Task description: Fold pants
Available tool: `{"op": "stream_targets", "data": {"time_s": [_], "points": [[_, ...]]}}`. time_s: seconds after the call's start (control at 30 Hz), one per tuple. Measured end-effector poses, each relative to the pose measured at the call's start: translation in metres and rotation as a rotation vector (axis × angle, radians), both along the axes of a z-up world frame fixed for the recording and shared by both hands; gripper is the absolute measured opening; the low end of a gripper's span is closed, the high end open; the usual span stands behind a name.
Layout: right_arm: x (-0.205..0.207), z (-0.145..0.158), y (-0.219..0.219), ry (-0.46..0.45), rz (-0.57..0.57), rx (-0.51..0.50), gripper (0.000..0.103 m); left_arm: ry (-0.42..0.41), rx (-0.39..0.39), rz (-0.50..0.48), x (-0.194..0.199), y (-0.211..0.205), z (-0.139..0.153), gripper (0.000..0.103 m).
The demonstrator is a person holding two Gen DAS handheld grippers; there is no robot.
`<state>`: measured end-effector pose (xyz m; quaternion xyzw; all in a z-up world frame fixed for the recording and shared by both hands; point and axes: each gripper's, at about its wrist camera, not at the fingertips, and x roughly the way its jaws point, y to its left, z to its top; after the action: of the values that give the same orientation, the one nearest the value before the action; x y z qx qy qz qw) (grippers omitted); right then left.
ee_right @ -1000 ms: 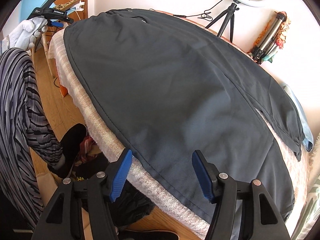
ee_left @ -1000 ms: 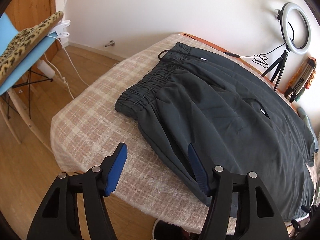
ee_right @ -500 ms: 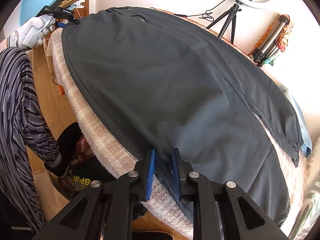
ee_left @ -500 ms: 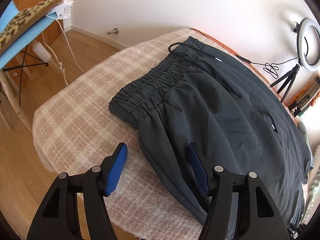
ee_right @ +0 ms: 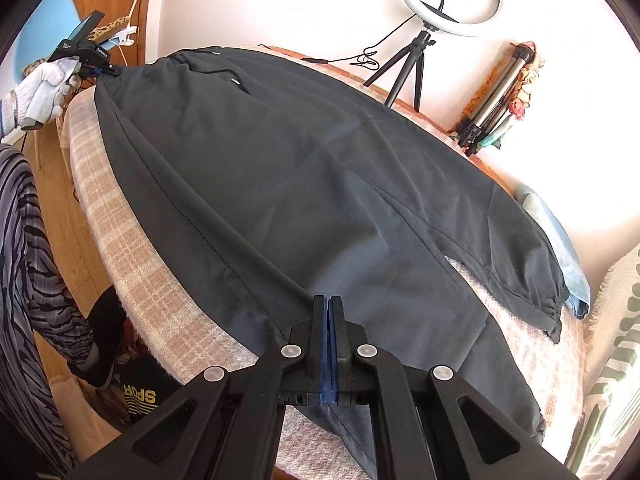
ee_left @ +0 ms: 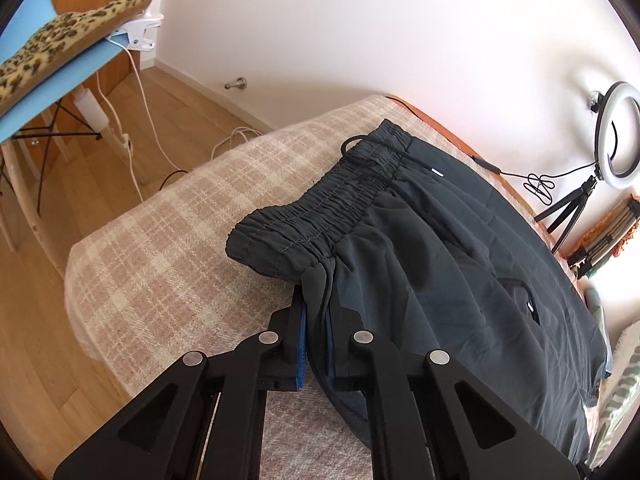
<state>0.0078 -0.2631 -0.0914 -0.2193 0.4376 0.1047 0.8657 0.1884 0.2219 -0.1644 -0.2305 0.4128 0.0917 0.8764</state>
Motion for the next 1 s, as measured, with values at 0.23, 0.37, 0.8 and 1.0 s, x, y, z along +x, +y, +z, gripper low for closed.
{"op": "stream_targets", "data": {"time_s": [0.23,0.37,0.8,1.0], "points": [[0.010,0.027,0.005,-0.122,-0.009,-0.060,0.000,-0.067,0.013,0.006,0.003,-0.002,0.025,0.005],[0.036,0.050,0.003,-0.203,-0.024,-0.099,0.000,-0.101,0.023,0.012,0.016,-0.005,0.044,0.005],[0.151,0.088,-0.005,-0.372,-0.074,-0.197,0.000,-0.158,0.110,0.012,0.090,-0.031,0.092,0.005],[0.215,0.076,-0.013,-0.375,-0.096,-0.263,0.000,-0.115,0.154,0.008,0.148,-0.049,0.089,0.005]]}}
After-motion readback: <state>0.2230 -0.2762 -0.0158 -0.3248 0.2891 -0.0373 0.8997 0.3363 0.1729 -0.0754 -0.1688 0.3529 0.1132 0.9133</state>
